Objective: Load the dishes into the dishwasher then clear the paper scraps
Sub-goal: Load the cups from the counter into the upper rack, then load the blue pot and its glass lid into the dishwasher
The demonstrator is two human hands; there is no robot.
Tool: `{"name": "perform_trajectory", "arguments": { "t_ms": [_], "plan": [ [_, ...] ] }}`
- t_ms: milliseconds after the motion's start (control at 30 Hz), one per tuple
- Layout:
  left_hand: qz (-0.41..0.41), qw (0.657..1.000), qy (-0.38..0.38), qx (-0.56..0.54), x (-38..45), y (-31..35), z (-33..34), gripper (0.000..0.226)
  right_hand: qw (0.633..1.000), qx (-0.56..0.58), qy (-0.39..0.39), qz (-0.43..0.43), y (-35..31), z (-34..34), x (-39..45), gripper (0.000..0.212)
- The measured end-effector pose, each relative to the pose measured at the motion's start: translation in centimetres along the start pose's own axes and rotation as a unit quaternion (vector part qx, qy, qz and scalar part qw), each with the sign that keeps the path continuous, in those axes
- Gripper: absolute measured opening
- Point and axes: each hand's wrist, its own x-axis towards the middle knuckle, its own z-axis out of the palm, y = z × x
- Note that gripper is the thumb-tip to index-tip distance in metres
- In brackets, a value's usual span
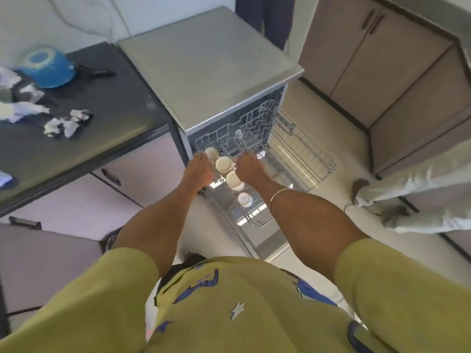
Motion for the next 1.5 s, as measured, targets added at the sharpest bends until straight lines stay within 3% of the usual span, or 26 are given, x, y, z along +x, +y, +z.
{"name": "perform_trajectory", "arguments": {
  "t_ms": [200, 433, 767, 1067, 1500],
  "plan": [
    [-0.068, 0.994, 0.086, -0.028, -2.5, -6.4, -4.0, 0.047, 0.996, -0.029, -0.021, -0.077, -8.5, 1.7, 0.2, 0.044],
    [-0.109, 0.986, 0.125, -0.028, -4.8, -17.3, -8.8, 0.053, 0.984, -0.04, -0.021, -0.17, -19.7, 4.3, -0.2, 0.04],
    [-0.194, 0.967, 0.162, -0.028, -9.4, -31.3, -14.5, 0.053, 0.973, -0.031, -0.035, -0.226, -32.8, 8.5, 0.5, 0.035],
    [-0.25, 0.949, 0.189, -0.028, -8.0, -35.8, -17.9, 0.046, 0.956, -0.062, -0.018, -0.286, -39.1, 9.4, 4.3, 0.031],
    [-0.364, 0.895, 0.254, -0.047, 0.7, -41.7, -25.2, 0.035, 0.942, -0.004, -0.048, -0.333, -48.3, 6.7, 19.3, 0.035]
  ]
}}
